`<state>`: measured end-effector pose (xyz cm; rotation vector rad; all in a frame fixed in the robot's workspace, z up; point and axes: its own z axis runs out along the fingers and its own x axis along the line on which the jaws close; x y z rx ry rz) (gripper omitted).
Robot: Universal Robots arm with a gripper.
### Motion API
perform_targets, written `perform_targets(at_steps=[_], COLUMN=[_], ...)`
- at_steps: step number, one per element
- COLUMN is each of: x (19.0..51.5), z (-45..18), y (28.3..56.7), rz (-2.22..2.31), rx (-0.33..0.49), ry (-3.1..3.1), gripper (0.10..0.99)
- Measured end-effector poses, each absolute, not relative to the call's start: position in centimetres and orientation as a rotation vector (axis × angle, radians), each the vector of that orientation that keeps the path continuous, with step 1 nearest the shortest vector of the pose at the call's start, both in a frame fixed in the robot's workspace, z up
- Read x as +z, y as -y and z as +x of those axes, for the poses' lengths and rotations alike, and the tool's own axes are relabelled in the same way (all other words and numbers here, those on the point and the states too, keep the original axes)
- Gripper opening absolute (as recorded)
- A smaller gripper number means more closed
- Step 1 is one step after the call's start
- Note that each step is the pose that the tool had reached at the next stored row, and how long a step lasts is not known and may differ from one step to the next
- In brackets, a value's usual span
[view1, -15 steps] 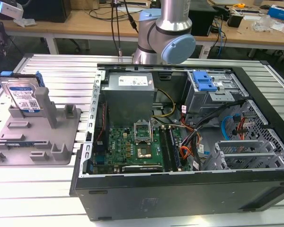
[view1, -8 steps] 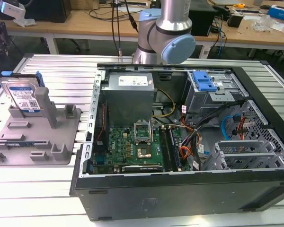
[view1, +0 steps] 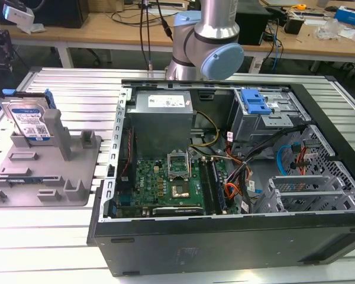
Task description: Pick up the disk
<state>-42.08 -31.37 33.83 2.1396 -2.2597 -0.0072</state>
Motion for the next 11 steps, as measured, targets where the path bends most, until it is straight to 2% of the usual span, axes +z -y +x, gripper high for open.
perform_targets(at_steps=[11], x=[33.17], z=[-42.28], y=[31.25], rz=[2.153], rx=[0.0], ry=[2.248], gripper=[0.541])
